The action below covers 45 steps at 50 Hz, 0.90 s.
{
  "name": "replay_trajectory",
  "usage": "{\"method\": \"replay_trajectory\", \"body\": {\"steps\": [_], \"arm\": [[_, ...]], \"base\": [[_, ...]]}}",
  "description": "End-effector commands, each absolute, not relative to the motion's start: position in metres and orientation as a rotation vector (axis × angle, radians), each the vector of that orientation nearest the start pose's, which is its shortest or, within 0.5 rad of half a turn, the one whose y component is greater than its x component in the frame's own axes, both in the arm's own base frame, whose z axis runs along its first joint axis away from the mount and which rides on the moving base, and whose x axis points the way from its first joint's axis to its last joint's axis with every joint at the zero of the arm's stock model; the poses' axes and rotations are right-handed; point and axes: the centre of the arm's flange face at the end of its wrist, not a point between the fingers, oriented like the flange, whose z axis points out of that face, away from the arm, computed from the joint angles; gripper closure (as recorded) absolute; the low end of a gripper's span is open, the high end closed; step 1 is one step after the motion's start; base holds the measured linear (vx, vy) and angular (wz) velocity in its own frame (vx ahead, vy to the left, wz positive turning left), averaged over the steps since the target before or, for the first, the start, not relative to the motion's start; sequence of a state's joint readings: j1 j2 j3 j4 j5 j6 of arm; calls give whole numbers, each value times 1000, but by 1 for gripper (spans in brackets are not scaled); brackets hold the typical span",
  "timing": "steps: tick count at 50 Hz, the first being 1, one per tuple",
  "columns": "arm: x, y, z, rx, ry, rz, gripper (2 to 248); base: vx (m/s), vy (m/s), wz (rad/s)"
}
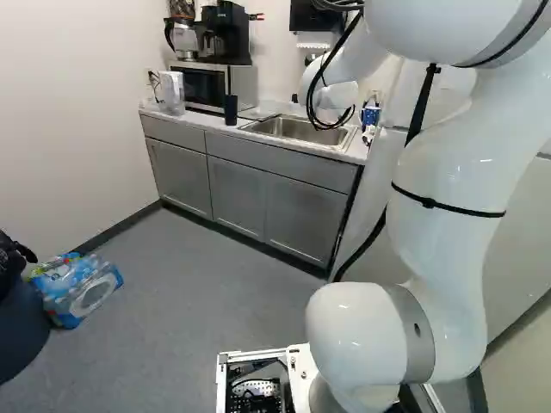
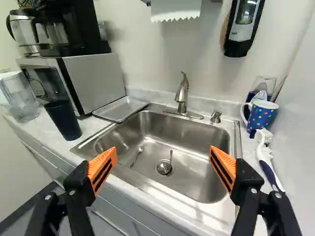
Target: Rinse the cup and place it in the tray
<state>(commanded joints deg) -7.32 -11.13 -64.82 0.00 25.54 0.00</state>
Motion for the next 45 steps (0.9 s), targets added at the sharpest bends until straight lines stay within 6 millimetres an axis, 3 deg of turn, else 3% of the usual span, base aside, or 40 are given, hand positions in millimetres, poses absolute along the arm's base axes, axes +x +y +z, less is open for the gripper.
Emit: {"method": "replay_trajectory", "body": {"steps": [25,45], "arm": [[602,-84,625,-2431,169,-2124,3],[602,-84,625,-2431,169,-2124,3]], "base": [[0,0,0],[0,0,0]]}}
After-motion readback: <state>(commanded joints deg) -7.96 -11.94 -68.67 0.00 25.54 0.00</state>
